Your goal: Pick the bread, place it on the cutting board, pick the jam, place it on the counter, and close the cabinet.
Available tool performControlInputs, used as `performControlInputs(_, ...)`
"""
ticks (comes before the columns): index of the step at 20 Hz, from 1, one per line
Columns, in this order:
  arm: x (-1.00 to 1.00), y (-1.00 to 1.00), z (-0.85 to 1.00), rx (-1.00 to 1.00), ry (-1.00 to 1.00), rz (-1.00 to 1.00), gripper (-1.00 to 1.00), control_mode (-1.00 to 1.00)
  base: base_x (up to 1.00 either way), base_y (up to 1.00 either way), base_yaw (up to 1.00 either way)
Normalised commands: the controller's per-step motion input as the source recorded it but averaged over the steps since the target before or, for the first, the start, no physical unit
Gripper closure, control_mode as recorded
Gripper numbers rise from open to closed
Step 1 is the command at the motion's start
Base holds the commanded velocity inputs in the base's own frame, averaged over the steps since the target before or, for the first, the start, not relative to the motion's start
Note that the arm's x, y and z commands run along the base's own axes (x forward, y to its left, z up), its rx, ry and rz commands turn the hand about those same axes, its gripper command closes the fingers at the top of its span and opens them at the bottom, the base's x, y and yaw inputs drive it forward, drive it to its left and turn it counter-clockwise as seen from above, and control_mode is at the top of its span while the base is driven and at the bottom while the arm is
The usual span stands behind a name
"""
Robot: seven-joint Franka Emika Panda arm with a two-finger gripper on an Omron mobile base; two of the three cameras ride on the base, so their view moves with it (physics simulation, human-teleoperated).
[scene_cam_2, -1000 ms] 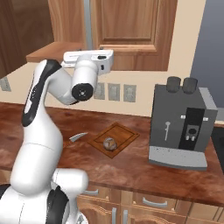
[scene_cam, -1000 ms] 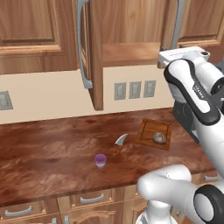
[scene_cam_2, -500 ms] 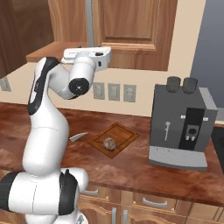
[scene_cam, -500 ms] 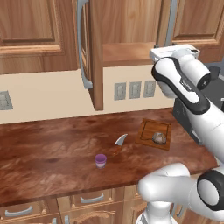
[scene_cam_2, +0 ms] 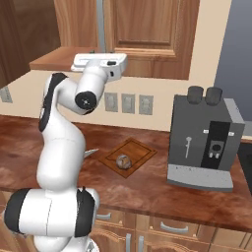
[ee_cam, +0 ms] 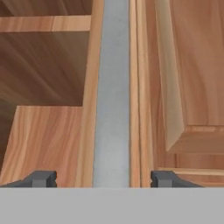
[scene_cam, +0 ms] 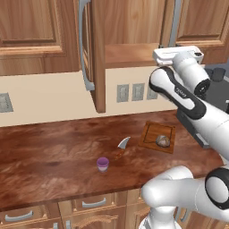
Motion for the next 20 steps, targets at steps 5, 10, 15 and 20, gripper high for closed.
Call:
performControlInputs(5,0.28,0.0,0.0,0.0,0.0,-0.05,-1.0,-1.0,0.0,0.0,0.0)
performControlInputs(10,0.1,0.0,0.0,0.0,0.0,-0.03,-1.0,-1.0,0.0,0.0,0.0)
performControlInputs(15,-0.07,0.0,0.05,0.0,0.0,0.0,-1.0,-1.0,0.0,0.0,0.0)
performControlInputs(20,-0.22,0.0,0.25,0.0,0.0,-0.01,-1.0,-1.0,0.0,0.0,0.0)
